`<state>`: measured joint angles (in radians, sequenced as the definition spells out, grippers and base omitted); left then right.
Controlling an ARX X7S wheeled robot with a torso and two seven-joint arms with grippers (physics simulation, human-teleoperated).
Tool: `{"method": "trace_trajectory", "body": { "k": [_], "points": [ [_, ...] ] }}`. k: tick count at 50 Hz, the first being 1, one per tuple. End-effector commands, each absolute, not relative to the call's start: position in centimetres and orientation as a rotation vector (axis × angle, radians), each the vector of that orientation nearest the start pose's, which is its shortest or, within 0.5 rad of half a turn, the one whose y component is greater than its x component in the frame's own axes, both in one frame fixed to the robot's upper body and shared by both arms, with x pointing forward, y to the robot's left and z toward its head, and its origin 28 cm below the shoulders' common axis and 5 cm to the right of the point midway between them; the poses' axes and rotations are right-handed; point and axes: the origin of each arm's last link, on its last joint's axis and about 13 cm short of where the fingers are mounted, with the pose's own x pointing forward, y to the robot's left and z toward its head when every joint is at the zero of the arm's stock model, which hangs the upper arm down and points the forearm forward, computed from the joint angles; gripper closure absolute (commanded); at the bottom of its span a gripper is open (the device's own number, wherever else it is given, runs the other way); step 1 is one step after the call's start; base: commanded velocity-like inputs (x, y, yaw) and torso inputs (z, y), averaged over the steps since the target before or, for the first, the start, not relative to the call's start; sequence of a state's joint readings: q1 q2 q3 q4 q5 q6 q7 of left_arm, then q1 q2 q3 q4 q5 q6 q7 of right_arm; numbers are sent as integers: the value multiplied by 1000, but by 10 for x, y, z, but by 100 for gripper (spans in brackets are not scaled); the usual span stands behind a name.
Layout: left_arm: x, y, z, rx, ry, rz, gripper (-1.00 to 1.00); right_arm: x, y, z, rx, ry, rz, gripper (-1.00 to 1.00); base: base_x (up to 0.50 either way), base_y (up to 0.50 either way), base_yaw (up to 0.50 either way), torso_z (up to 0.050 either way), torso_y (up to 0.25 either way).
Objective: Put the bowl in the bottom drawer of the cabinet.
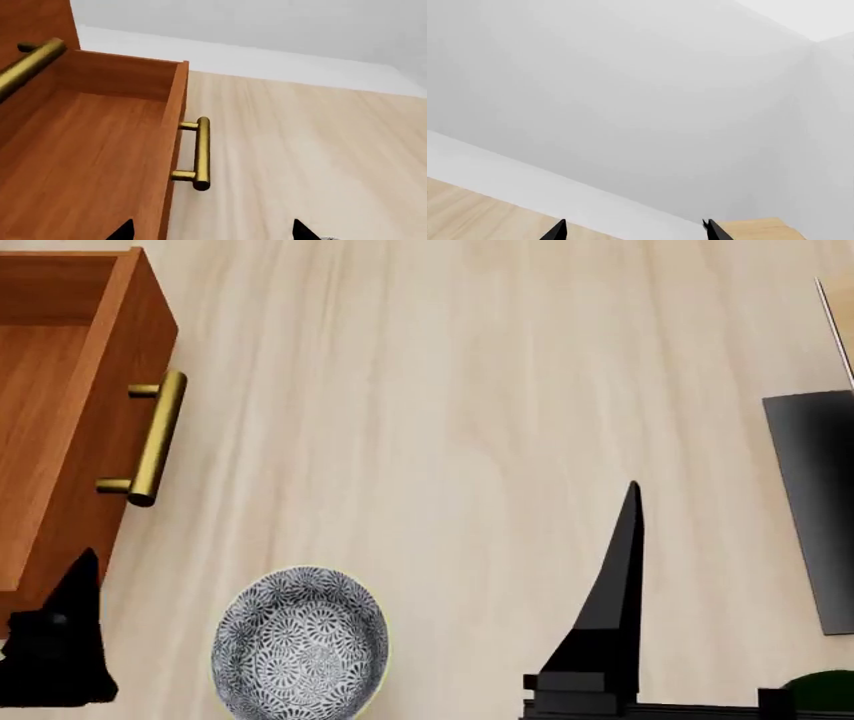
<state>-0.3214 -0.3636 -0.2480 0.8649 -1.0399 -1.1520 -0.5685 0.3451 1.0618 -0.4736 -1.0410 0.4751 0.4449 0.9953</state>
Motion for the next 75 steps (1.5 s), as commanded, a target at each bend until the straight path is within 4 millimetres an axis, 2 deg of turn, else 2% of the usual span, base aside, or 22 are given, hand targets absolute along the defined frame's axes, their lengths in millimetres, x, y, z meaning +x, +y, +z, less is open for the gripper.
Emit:
{"method": "trace_trajectory", "body": {
  "k": [1, 9, 22, 38, 49, 58, 75],
  "points": [
    [162, 220, 203, 65, 188, -282, -100, 153, -132, 207, -391, -597, -120, -100, 0, 0, 0, 0, 0],
    [168, 210, 200, 126, 250, -346, -100, 153, -132, 206, -391, -597, -125, -100, 0, 0, 0, 0, 0],
    [183, 204, 199, 130, 291, -361, -100, 151, -129, 202, -388, -587, -130, -100, 0, 0, 0, 0, 0],
    [201, 198, 185, 124, 339, -357, -100, 146, -127, 201, -387, -584, -130, -100, 0, 0, 0, 0, 0],
    [222, 197, 170, 122, 377, -321, -100, 142, -130, 202, -393, -587, -130, -100, 0, 0, 0, 0, 0],
    [229, 197, 167, 117, 383, -305, -100, 140, -130, 201, -392, -585, -128, -100, 0, 0, 0, 0, 0],
    [265, 196, 147, 95, 438, -238, -100, 138, -131, 200, -391, -578, -127, -100, 0, 0, 0, 0, 0]
  ]
}}
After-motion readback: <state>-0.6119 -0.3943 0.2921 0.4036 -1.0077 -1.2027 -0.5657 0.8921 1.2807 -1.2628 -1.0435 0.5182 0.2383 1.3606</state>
